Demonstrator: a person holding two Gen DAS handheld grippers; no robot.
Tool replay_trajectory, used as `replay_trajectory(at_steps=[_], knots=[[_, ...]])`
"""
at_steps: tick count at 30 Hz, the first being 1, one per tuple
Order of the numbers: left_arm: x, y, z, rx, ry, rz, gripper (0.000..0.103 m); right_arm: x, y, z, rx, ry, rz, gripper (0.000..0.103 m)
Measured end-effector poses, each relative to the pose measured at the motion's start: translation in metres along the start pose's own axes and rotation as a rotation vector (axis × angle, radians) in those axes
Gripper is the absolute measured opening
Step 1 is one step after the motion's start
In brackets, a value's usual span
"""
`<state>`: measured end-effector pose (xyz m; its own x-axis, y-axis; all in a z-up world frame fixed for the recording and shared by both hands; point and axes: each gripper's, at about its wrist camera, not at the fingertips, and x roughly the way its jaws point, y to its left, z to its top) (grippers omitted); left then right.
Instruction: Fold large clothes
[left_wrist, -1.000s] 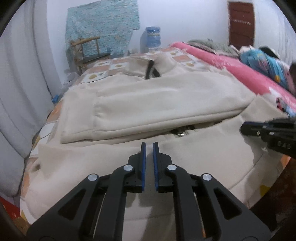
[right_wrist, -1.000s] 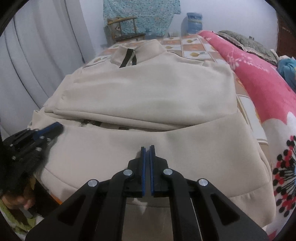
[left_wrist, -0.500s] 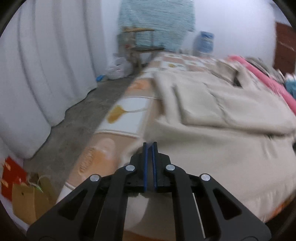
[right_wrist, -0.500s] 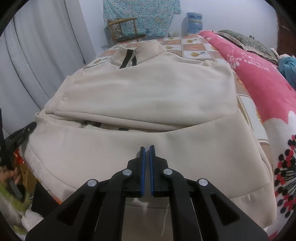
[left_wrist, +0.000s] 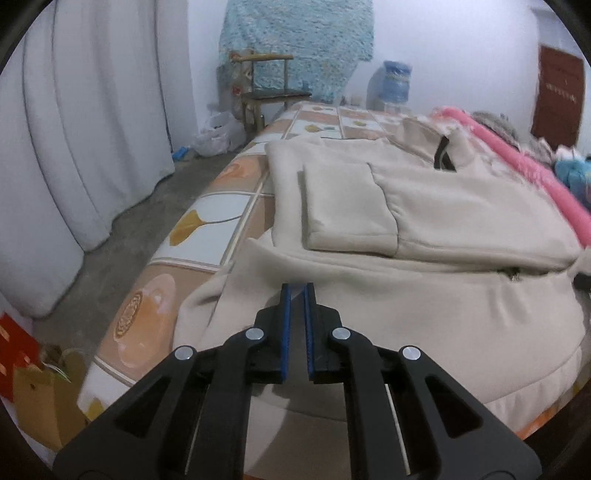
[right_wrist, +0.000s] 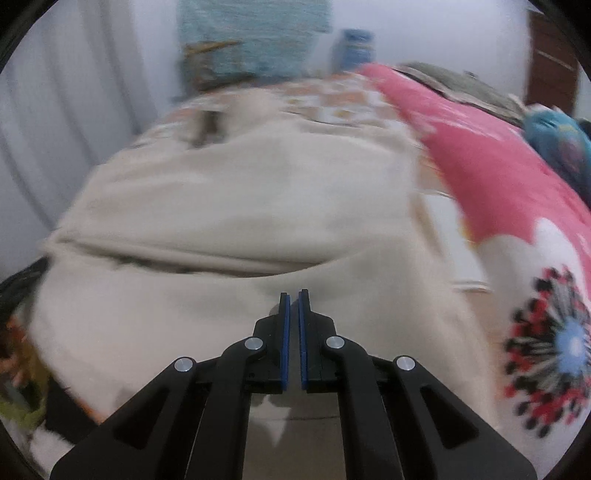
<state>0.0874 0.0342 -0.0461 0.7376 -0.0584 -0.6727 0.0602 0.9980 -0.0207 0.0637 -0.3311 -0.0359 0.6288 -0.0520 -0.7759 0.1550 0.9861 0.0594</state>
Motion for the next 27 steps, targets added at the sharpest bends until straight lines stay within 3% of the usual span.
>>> replay_trajectory(at_steps=[11, 14, 15, 16, 17, 22, 27], knots=[[0.001, 0.003, 0.003, -0.005, 0.004, 0.003, 0.009, -0.013, -0.044, 0.008, 0.170, -0.027, -0.019, 0.004], [-0.004, 0.004, 0.003, -0.024, 0.011, 0.012, 0.038, -0.024, -0.046, 0.010, 0.188, -0.038, -0.038, 0.010], [-0.010, 0.005, 0.004, -0.036, -0.006, 0.022, 0.046, -0.028, -0.044, 0.010, 0.178, -0.045, -0.044, 0.020], [-0.013, 0.006, 0.005, -0.043, -0.014, 0.018, 0.048, -0.035, -0.040, 0.010, 0.162, -0.059, -0.054, 0.033], [-0.018, 0.005, 0.006, -0.048, -0.021, 0.007, 0.049, -0.040, -0.036, 0.010, 0.149, -0.072, -0.052, 0.037], [-0.036, -0.012, 0.008, -0.023, -0.042, -0.045, 0.073, -0.045, -0.002, 0.007, 0.038, -0.057, 0.026, 0.053], [-0.031, -0.047, 0.004, 0.044, 0.010, -0.136, 0.085, -0.036, 0.048, -0.002, -0.101, -0.031, 0.071, 0.065]])
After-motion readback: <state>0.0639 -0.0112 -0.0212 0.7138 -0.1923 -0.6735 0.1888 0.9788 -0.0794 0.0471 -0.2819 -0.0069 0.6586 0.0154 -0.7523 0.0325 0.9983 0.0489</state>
